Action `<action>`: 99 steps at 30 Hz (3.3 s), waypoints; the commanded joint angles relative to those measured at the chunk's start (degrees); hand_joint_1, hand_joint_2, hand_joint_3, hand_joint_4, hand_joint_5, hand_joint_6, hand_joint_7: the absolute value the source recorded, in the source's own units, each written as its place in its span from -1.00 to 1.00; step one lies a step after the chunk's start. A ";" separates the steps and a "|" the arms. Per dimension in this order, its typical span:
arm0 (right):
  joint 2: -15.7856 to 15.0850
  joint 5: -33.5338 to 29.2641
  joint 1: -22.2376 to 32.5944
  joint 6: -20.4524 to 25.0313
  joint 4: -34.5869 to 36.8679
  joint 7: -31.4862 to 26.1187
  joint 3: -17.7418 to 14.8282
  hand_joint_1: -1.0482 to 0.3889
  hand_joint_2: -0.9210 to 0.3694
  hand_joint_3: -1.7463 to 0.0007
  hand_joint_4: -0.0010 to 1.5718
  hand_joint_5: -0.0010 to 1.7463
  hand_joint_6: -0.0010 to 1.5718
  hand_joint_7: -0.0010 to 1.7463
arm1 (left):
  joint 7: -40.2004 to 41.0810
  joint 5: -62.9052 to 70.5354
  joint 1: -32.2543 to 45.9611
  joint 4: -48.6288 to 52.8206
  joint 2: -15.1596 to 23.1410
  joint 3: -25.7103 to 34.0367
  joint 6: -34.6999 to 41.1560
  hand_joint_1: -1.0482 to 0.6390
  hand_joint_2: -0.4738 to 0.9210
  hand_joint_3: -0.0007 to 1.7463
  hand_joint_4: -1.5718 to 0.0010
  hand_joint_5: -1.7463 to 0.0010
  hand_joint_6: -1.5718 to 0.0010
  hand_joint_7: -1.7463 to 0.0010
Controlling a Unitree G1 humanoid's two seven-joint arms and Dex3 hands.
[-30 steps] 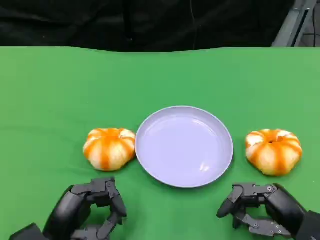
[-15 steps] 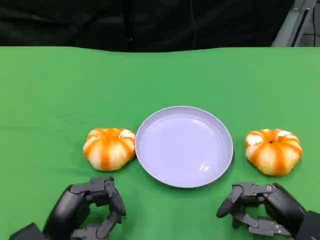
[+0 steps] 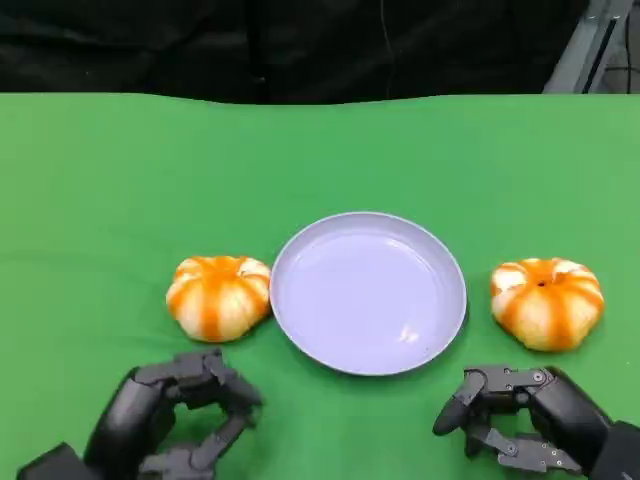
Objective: Grasp the bread from the table and place it into the plate.
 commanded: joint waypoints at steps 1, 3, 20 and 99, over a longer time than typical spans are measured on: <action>-1.04 0.14 -0.06 -0.09 -0.46 0.08 -0.19 0.48 -1.00 0.46 -0.10 0.70 0.05 0.10 | 1.37 0.11 0.76 -0.99 0.57 0.04 0.81 -0.01 1.00 -0.63 -0.08 0.78 -0.10 0.97; -1.04 0.14 -0.06 -0.09 -0.46 0.08 -0.19 0.48 -1.00 0.46 -0.10 0.70 0.05 0.10 | 1.52 0.13 0.81 -1.10 0.60 -0.06 0.89 -0.01 1.00 -0.64 -0.09 0.80 -0.10 0.98; -0.95 0.27 -0.16 -0.06 -0.39 0.22 -0.18 0.48 -1.00 0.45 -0.10 0.70 0.05 0.10 | 2.51 0.73 0.53 -0.51 1.04 -0.03 0.53 -0.10 1.00 -0.70 0.01 0.96 0.14 1.00; -0.34 -0.57 1.10 1.37 -2.99 -1.10 0.69 0.48 -1.00 0.45 -0.10 0.70 0.04 0.11 | 60.63 53.11 -15.60 -4.59 16.99 -20.51 22.41 -0.74 1.00 -0.98 0.28 1.00 0.23 1.00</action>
